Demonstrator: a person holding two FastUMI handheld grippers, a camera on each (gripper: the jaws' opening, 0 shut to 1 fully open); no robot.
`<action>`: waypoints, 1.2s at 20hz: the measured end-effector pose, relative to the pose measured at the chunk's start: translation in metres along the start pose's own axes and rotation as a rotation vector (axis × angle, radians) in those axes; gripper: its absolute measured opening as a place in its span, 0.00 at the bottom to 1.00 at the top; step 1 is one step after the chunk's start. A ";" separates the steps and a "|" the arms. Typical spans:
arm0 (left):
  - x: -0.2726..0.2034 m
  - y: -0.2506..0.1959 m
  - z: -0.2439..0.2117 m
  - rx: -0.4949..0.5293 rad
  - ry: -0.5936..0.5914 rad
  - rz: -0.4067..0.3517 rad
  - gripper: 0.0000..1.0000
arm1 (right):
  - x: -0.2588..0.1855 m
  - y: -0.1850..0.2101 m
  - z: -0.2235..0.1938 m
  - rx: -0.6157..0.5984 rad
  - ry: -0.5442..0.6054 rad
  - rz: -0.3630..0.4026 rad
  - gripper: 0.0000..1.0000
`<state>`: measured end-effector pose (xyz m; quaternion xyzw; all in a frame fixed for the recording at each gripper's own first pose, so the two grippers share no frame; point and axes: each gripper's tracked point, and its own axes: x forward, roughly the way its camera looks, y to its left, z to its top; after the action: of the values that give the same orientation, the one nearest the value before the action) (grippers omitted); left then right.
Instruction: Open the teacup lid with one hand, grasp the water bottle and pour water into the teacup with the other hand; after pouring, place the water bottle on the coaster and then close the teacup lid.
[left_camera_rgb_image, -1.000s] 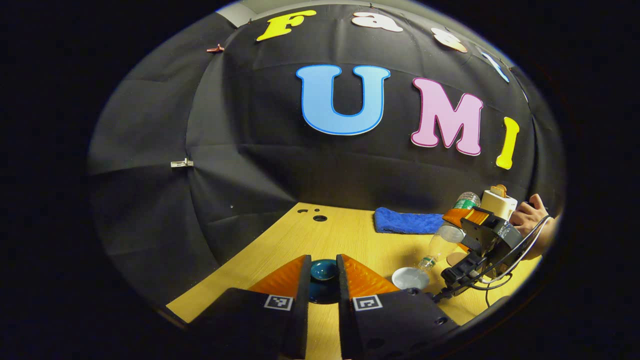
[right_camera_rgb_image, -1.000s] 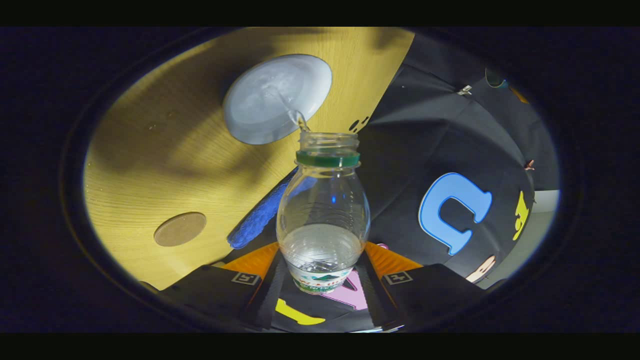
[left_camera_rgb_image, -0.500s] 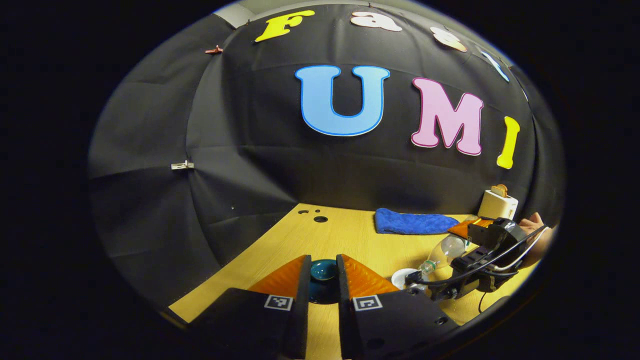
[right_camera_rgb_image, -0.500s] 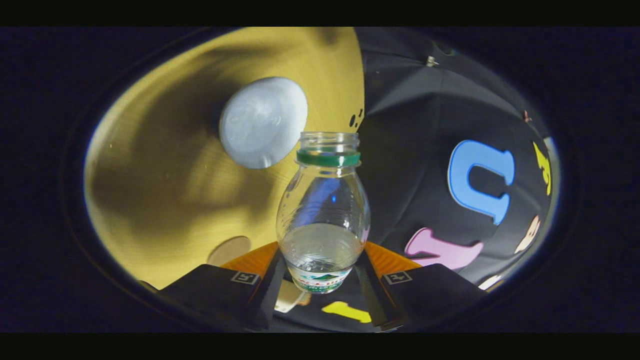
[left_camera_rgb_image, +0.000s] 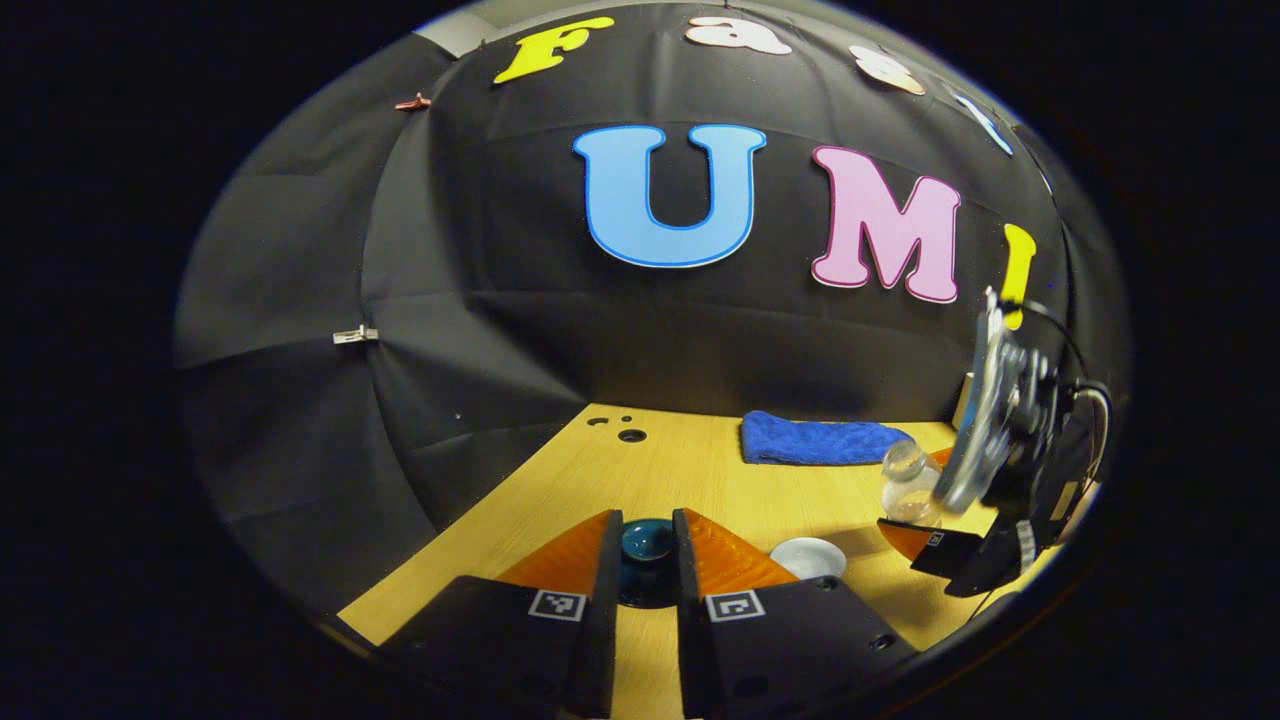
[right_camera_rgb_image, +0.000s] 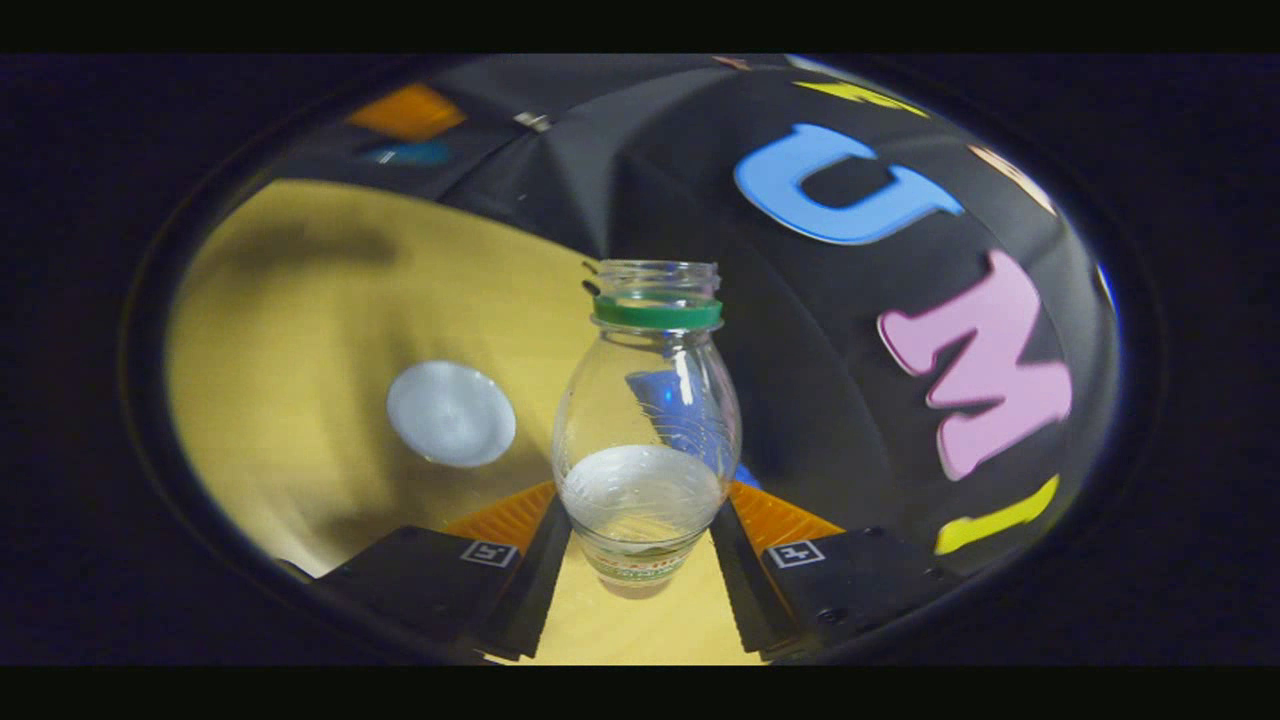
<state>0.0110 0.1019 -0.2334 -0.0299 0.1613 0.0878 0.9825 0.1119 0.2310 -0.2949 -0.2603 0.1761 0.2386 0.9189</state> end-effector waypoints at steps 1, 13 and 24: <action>0.001 -0.004 0.001 0.006 0.003 -0.004 0.29 | -0.006 -0.002 0.001 0.095 -0.027 0.022 0.75; 0.026 -0.058 0.003 0.048 0.026 -0.052 0.29 | 0.022 -0.055 -0.034 0.609 -0.060 0.057 0.75; 0.045 -0.087 -0.003 0.059 0.048 -0.068 0.29 | 0.046 -0.081 -0.068 0.674 -0.030 -0.016 0.75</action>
<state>0.0679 0.0232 -0.2479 -0.0084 0.1862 0.0490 0.9813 0.1790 0.1475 -0.3378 0.0603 0.2294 0.1636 0.9576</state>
